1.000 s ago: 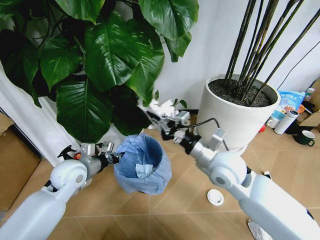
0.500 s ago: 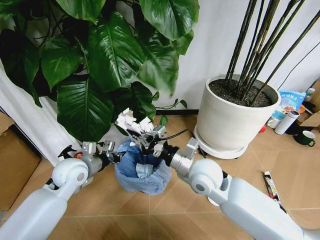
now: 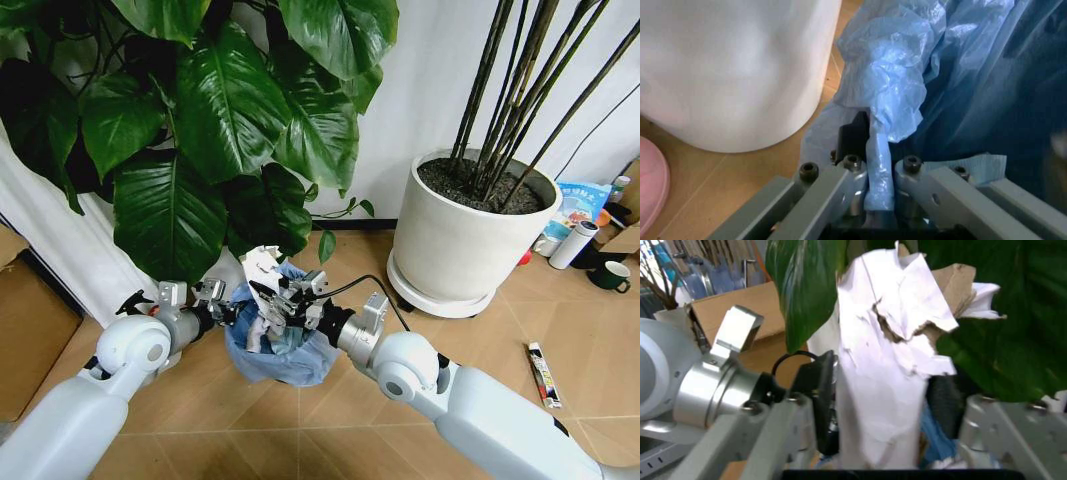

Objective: Pick up the trash bin and place the garbage on the floor into it.

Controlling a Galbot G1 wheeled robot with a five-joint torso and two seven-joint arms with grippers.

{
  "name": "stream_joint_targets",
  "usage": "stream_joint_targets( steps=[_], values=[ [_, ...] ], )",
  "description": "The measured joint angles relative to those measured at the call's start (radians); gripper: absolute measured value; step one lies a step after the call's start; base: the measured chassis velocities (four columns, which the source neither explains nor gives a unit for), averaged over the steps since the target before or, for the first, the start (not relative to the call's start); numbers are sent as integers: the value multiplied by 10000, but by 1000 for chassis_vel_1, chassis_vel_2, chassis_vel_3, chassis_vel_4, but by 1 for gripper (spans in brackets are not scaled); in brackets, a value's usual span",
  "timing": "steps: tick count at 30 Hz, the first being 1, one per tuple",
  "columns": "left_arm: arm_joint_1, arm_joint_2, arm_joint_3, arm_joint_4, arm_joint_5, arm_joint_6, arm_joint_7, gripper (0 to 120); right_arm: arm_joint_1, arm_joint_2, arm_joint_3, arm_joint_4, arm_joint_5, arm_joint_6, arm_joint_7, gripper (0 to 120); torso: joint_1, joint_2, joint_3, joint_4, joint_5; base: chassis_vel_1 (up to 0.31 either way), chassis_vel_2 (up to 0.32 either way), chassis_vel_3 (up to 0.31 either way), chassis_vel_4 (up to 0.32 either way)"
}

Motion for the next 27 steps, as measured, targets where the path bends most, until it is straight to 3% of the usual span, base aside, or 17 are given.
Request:
stream_joint_targets(
  steps=[3, 13, 27],
  values=[
    [28, -12, -1, -34, 15, 0, 8, 0, -99, -53, 99, -17, -74, 11, 23, 64, 0, 0, 0, -1, 0, 0, 0, 0, 0],
    [-25, -20, 33, -104, 5, -1, 20, 0, -122, -140, 188, -227, -797, 121, -90, 98, 0, 0, 0, -1, 0, 0, 0, 0, 0],
    [60, -31, -25, -220, 10, -1, 29, 0, -171, -340, 357, -509, -1729, 191, -595, 100, 0, 0, 0, -1, 0, 0, 0, 0, 0]
  ],
)
